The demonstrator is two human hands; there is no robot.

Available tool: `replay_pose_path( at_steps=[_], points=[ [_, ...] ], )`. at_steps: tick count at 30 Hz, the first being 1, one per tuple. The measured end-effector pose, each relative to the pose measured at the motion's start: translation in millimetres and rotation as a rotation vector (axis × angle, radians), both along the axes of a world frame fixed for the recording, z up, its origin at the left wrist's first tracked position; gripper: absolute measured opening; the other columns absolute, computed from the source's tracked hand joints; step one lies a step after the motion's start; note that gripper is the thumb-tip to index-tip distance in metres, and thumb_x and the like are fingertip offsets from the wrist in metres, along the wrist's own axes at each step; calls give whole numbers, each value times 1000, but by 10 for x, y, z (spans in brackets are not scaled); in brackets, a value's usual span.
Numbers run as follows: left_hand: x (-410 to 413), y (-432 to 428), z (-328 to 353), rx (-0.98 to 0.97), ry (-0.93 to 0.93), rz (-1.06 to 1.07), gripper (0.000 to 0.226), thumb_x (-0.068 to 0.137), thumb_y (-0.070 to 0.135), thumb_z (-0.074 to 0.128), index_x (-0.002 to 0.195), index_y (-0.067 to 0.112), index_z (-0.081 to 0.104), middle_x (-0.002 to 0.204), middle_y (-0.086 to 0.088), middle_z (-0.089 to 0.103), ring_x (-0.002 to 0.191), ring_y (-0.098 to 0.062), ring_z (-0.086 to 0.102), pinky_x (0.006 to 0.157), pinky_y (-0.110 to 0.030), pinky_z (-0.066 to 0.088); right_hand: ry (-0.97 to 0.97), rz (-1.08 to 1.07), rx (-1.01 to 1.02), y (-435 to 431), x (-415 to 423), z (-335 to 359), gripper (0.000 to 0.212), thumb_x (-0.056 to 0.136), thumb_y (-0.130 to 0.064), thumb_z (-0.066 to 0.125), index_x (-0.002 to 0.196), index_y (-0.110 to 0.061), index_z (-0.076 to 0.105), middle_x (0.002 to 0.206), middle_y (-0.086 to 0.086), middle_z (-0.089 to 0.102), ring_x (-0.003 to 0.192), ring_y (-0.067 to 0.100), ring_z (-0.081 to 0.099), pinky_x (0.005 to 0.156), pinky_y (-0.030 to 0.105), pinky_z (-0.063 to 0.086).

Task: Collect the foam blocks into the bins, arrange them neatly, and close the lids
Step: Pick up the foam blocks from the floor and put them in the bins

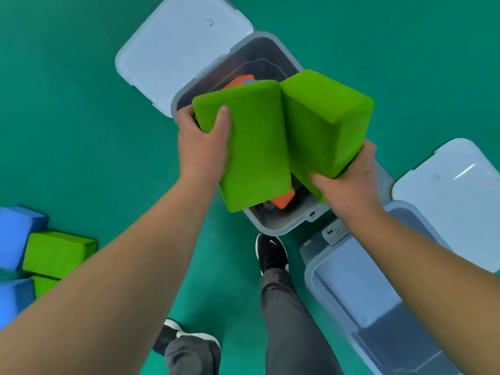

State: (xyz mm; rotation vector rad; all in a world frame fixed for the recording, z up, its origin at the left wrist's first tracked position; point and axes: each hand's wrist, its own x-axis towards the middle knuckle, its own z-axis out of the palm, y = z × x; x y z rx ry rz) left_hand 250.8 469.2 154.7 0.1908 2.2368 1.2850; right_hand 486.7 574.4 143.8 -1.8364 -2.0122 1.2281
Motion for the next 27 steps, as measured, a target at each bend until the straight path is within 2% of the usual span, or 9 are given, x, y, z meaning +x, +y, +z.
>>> replay_pose_path(
  at_steps=[3,6,9,12,16,19,21,24,27],
  points=[
    [198,-148,-185,-77,19,-169,57,84,49,79,128,30,48,109,19,67,91,10,64,77,-15,52,-154,6,4,-77,181,-220,88,70,-51,82,139,-29,33,127,-4,51,115,28,56,91,44,50],
    [257,-355,-430,-229,-24,-297,66,79,55,82,130,33,46,115,19,67,100,-3,66,80,-28,53,-335,211,-79,-126,276,-447,84,78,-45,81,142,-17,35,136,11,50,121,37,53,90,44,48],
    [284,-447,-601,-424,-103,-419,61,88,64,71,128,22,52,110,10,66,99,-17,65,81,-37,53,-307,216,-245,-159,212,-605,56,81,-42,74,121,-12,48,116,16,58,94,36,58,69,36,41],
    [365,-425,-669,-496,-100,-480,51,96,61,61,122,18,50,92,8,60,79,-13,60,67,-35,49,-360,142,-303,-166,128,-731,42,87,-37,64,114,-10,47,101,15,56,69,28,51,53,32,29],
    [407,-416,-755,-526,-144,-505,49,100,59,57,121,17,46,89,6,56,75,-13,57,60,-33,47,-434,103,-322,-245,123,-884,54,81,-52,55,117,-12,50,96,11,55,70,29,49,60,34,36],
    [377,-503,-821,-562,-156,-552,50,99,58,59,119,14,47,89,4,57,86,-25,60,63,-36,41,-555,299,-377,-390,142,-866,22,97,-33,50,96,-11,50,82,13,49,79,33,50,68,35,36],
    [336,-622,-873,-604,-180,-602,49,99,56,60,120,14,46,92,4,56,90,-26,58,73,-36,45,-628,423,-387,-543,117,-835,22,103,-21,45,86,-9,50,75,7,41,86,31,48,73,33,37],
    [234,-907,-967,-662,-249,-652,55,96,54,62,128,10,50,109,-7,65,99,-32,68,87,-42,58,-657,595,-397,-831,21,-862,19,103,-23,44,101,-8,55,98,16,58,97,33,53,84,36,46],
    [91,-1328,-1049,-713,-297,-658,47,95,45,59,121,5,57,104,-17,71,99,-36,71,87,-47,61,-668,751,-393,-1141,-171,-840,33,99,-38,51,118,-11,55,117,16,63,105,35,60,86,40,50]
  ],
)
